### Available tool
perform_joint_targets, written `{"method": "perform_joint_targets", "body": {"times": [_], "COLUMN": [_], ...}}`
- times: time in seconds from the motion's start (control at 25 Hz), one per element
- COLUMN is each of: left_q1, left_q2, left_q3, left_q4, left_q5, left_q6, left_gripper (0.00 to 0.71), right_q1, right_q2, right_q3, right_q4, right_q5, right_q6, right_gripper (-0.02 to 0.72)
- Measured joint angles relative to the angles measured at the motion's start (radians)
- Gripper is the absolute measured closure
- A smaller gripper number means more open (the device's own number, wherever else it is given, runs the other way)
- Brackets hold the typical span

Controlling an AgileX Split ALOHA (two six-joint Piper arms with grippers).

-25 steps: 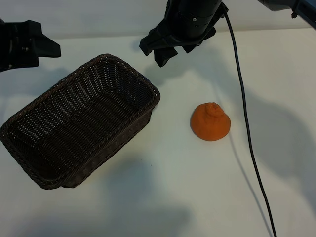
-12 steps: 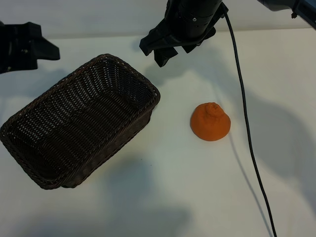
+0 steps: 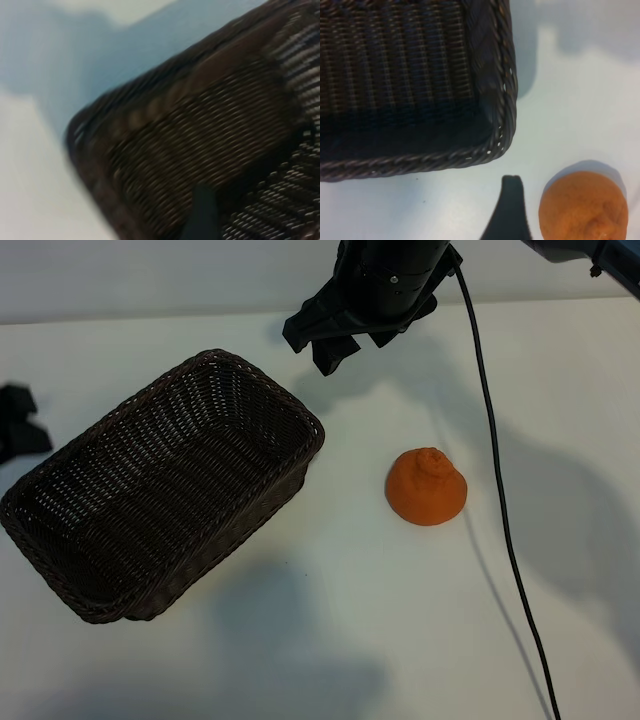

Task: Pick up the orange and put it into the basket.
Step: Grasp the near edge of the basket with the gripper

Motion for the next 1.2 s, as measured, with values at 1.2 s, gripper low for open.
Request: {"method": "perform_joint_targets", "body": {"times": [1.2], "left_q1": [0.0], "left_q2": [0.116], "left_q3": [0.302], "left_q4": [0.316], "left_q5": [-0.323], "left_q6": [-0.509], "left_gripper": [0.122], "right_q1": [0.0], "right_q2": [0.0], "right_q3": [0.0], "right_q4": [0.0], "right_q5": [0.001], "right_q6": [-0.002], "right_gripper": [0.11]}}
